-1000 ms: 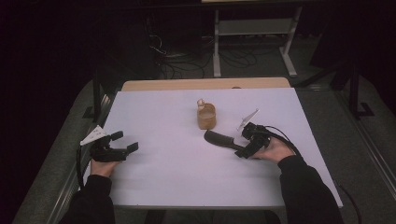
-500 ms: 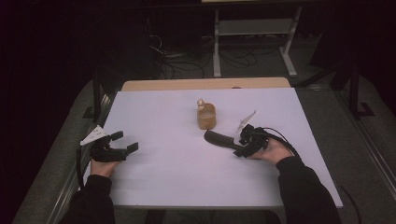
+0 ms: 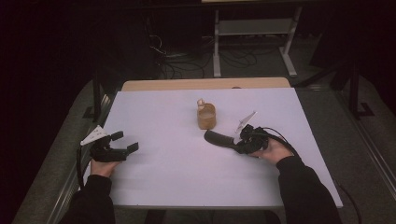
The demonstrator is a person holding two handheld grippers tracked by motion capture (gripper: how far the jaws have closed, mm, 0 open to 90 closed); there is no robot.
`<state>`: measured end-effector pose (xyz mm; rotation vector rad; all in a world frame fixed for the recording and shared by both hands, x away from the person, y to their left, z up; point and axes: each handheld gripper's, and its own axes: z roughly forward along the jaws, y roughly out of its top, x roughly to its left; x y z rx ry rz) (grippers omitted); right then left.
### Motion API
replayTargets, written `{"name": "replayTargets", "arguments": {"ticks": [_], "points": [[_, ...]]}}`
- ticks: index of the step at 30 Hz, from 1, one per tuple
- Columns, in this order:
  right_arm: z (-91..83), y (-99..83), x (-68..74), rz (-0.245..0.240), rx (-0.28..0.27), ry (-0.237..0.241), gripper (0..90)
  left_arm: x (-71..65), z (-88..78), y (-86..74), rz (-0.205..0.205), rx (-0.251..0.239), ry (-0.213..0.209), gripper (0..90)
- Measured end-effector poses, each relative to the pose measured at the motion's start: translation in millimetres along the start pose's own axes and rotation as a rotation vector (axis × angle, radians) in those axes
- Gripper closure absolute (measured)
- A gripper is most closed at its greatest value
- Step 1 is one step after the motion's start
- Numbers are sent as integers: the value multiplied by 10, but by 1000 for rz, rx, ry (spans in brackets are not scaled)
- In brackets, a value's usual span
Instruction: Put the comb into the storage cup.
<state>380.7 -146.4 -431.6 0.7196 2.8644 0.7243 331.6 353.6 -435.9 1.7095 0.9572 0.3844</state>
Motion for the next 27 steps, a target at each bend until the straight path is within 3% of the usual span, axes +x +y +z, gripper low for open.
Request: {"name": "replayTargets", "arguments": {"ticks": [7,15,27], "points": [[-5,5,22,-17,6,6,713,-1,0,0,0,1,0,0],[-35,19,77,-30,18,-21,713,-18,1,1,4,7,-3,0],[-238,29,167,-24,-50,-40,714,-21,-1,1,-2,4,-5,0]]}}
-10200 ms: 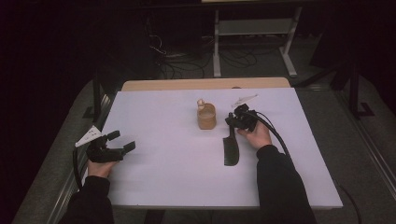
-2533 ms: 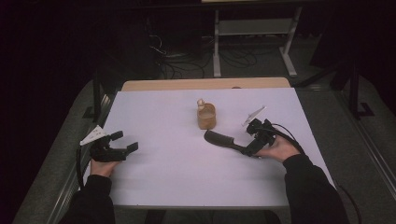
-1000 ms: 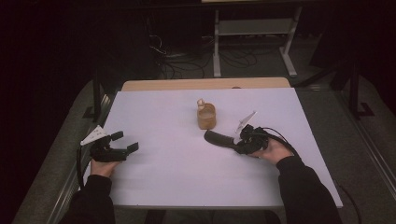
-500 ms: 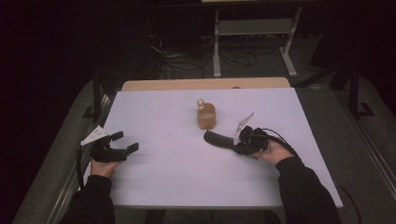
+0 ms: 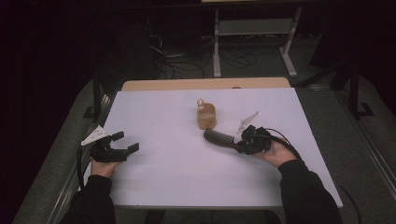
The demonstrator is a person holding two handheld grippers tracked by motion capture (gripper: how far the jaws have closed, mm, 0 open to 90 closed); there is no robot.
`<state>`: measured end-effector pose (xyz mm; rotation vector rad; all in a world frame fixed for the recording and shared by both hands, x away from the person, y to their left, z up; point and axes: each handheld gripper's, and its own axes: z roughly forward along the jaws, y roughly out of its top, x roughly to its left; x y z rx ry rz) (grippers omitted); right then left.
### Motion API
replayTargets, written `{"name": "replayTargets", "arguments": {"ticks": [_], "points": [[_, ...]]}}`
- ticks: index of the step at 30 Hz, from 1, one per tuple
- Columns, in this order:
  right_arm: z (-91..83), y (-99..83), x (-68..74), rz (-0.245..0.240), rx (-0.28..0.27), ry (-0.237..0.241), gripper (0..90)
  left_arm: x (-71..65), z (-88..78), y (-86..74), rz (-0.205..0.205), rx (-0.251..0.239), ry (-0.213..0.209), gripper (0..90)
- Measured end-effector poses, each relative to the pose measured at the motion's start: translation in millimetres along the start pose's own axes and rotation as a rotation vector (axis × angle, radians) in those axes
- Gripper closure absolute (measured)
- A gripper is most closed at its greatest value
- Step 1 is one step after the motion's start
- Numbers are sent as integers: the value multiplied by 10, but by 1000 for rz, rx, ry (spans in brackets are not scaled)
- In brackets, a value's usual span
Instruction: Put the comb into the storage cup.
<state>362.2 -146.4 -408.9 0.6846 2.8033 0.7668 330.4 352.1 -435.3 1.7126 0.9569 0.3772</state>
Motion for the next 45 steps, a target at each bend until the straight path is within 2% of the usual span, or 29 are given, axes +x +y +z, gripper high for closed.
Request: {"name": "replayTargets", "arguments": {"ticks": [9,17,22,26,34,45], "points": [[-169,55,30,15,-81,-22,714,4,17,-4,-1,2,-11,0],[-261,107,45,9,-116,-33,714,-1,11,7,0,-6,-18,0],[-360,144,53,6,-140,-38,715,-15,-2,16,-3,-14,-21,0],[-454,179,49,5,-166,-39,715,-46,19,28,9,-7,-34,0],[-492,193,58,2,-178,-37,716,-86,36,40,22,0,-41,0],[-767,206,74,-9,-256,-61,716,-106,30,56,17,-10,-48,0]]}}
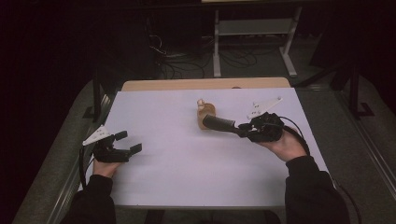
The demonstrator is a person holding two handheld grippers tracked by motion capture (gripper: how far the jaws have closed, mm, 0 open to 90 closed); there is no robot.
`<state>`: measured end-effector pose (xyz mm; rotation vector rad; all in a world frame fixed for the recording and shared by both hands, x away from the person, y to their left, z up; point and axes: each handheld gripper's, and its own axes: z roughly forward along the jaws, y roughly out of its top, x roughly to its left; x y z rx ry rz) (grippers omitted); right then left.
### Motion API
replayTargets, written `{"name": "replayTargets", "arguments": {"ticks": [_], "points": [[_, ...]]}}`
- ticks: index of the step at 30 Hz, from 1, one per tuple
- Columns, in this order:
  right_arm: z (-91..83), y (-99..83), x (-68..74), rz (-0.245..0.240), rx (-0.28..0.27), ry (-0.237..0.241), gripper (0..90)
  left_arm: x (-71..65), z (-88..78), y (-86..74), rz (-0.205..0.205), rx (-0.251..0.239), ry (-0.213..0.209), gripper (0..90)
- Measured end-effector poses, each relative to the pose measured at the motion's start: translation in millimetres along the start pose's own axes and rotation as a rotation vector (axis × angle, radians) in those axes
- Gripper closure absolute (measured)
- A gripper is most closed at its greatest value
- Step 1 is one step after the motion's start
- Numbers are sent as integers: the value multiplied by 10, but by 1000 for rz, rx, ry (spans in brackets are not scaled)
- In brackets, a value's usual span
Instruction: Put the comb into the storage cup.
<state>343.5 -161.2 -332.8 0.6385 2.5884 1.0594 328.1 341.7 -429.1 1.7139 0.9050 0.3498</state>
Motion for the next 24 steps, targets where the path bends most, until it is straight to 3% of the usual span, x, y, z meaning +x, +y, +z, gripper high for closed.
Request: {"name": "replayTargets", "arguments": {"ticks": [5,11,16,21,24], "points": [[-63,32,-2,-1,-22,-7,716,-11,-14,37,-1,-11,-5,0],[-108,63,-10,-8,-33,-13,716,-58,-8,109,28,-13,-2,0],[-137,106,-13,-16,-50,-16,716,-123,64,195,50,23,-15,0],[-171,166,-5,-25,-54,-22,716,-200,114,299,72,24,-42,0],[-201,208,-5,-30,-58,-25,716,-220,156,345,64,26,-58,0]]}}
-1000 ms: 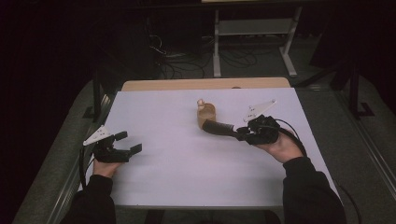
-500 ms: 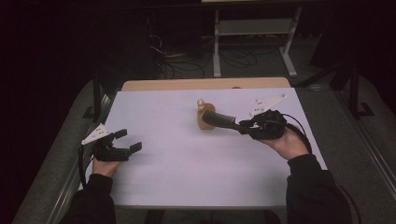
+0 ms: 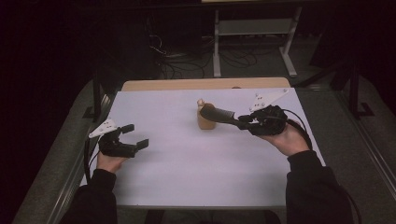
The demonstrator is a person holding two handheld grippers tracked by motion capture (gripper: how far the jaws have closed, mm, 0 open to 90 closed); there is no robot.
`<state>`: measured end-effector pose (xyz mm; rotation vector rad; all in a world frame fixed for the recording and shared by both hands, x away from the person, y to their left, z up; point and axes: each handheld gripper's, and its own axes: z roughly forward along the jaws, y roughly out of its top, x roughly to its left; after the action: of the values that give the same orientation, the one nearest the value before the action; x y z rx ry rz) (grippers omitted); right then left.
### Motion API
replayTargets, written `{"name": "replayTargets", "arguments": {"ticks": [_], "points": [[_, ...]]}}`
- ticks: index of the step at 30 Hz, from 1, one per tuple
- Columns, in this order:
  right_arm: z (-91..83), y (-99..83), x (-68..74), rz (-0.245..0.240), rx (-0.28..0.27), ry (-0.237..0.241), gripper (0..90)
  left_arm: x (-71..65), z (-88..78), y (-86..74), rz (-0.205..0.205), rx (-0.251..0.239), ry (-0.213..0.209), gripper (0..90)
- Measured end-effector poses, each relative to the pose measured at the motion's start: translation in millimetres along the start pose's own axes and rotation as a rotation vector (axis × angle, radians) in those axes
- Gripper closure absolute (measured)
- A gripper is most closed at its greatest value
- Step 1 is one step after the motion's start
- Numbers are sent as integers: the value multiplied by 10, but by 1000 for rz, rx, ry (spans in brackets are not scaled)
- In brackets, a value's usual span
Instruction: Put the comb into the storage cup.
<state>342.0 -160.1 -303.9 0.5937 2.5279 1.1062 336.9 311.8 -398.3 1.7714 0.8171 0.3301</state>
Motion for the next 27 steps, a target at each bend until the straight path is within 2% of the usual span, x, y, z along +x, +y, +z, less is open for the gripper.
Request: {"name": "replayTargets", "arguments": {"ticks": [9,13,17,27], "points": [[-46,92,18,-12,-30,-7,716,-23,91,129,-28,-1,-44,0],[-65,135,15,-12,-43,-14,716,-30,117,192,-76,-12,-78,0],[-64,181,21,-15,-54,-13,716,-44,148,237,-106,-13,-95,0],[-34,294,39,-33,-69,-7,716,-116,296,373,-120,33,-147,0]]}}
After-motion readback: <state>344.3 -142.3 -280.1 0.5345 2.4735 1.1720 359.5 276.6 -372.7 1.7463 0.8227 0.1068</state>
